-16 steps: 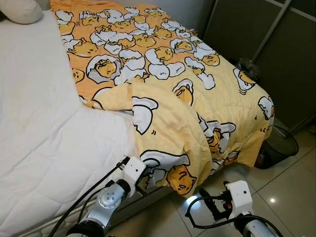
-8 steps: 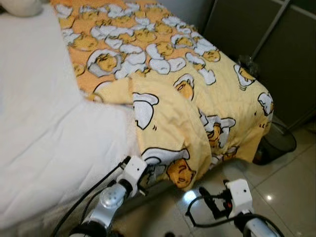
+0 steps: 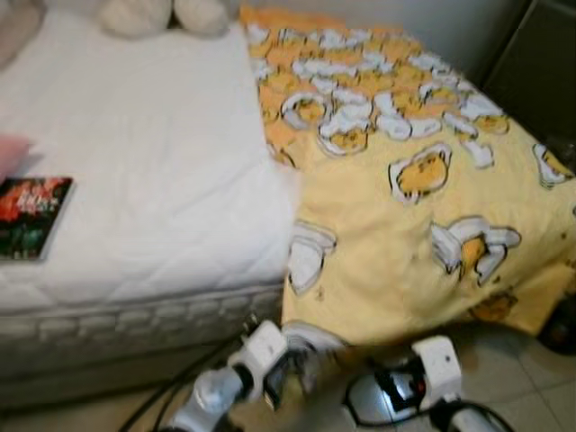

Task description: Clean up the room

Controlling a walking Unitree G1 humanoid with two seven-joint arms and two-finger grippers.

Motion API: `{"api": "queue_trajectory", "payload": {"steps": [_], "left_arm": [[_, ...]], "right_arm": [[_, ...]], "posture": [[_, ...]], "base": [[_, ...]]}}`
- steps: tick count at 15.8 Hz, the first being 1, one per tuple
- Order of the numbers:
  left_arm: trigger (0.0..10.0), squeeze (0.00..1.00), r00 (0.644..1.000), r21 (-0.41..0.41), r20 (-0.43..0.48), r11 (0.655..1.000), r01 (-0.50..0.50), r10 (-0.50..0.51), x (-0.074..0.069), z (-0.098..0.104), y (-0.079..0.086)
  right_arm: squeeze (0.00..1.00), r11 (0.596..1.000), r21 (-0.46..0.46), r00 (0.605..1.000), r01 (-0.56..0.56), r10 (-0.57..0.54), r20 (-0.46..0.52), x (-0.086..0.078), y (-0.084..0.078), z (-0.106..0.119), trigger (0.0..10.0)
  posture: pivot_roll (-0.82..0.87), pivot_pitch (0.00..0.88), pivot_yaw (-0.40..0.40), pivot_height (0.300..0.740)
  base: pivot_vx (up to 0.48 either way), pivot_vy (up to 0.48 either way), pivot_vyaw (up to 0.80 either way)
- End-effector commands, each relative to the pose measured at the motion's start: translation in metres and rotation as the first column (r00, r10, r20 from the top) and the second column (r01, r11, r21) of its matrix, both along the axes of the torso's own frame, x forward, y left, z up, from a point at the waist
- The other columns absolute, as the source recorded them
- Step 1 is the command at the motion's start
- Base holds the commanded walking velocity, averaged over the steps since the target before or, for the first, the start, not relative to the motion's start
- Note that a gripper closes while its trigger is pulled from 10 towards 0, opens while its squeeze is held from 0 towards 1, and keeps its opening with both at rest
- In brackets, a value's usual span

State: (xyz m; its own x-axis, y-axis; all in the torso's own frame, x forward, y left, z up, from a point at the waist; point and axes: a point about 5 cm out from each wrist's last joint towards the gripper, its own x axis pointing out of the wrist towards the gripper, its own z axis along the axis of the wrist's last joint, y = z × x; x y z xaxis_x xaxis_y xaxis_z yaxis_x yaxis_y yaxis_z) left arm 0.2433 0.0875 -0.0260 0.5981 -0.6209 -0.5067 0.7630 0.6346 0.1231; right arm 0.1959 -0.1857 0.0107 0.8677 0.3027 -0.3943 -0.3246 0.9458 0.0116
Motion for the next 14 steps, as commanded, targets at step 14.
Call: {"api": "queue_trajectory", "payload": {"steps": [14], "left_arm": [[10.0,0.0,0.827,-0.489,-0.317,0.827,0.277,-0.464,-0.05,0.016,-0.096]], "right_arm": [[0.0,0.999,-0.027,0.995,-0.043,0.041,-0.086,-0.018,-0.01,-0.01,10.0]], "posture": [[0.05,0.141,-0.112,0.74]], "base": [[0.0,0.0,0.0]]}}
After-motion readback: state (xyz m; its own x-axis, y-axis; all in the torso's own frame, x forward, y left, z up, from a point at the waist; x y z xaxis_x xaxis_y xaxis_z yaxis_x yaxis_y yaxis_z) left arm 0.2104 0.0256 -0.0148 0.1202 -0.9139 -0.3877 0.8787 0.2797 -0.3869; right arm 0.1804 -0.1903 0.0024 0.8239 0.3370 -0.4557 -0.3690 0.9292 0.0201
